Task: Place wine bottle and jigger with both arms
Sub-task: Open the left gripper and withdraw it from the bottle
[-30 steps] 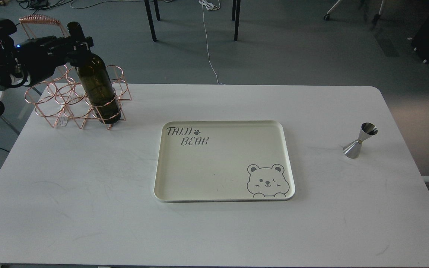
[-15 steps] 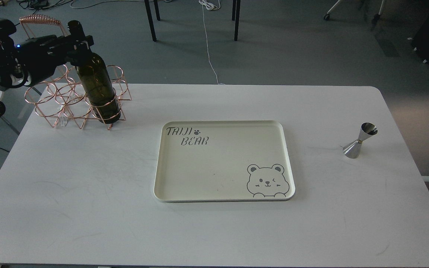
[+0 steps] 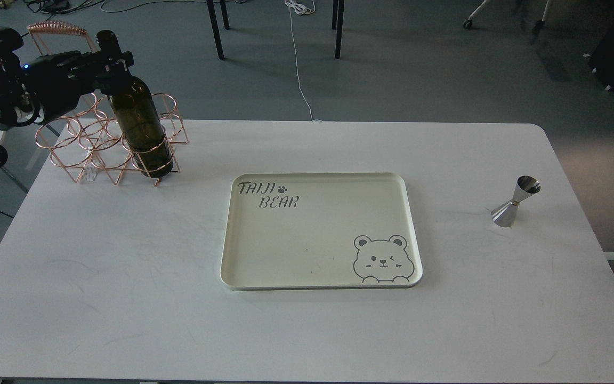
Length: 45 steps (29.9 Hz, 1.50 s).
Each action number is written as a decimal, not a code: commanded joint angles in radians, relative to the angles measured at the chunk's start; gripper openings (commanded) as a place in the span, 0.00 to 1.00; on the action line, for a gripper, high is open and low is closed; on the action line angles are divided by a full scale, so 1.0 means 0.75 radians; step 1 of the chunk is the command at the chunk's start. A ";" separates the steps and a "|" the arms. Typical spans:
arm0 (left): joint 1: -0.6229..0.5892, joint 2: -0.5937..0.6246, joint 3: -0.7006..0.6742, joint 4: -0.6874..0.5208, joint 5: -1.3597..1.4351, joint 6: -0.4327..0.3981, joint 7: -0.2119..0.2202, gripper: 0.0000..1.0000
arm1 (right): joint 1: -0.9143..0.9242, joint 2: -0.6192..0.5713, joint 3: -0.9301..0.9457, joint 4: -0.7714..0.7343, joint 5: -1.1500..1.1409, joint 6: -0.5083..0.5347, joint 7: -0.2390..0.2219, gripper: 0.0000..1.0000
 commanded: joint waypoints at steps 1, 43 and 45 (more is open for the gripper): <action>-0.001 -0.006 -0.001 0.000 -0.002 0.009 -0.001 0.66 | 0.000 0.000 0.001 0.000 0.000 0.000 0.000 0.97; -0.003 -0.029 0.072 0.082 -0.090 0.068 0.005 0.62 | 0.000 0.002 -0.001 0.000 0.000 -0.004 0.000 0.97; -0.005 -0.031 0.072 0.082 -0.092 0.068 0.005 0.71 | -0.002 0.002 -0.001 0.000 0.000 -0.004 0.000 0.97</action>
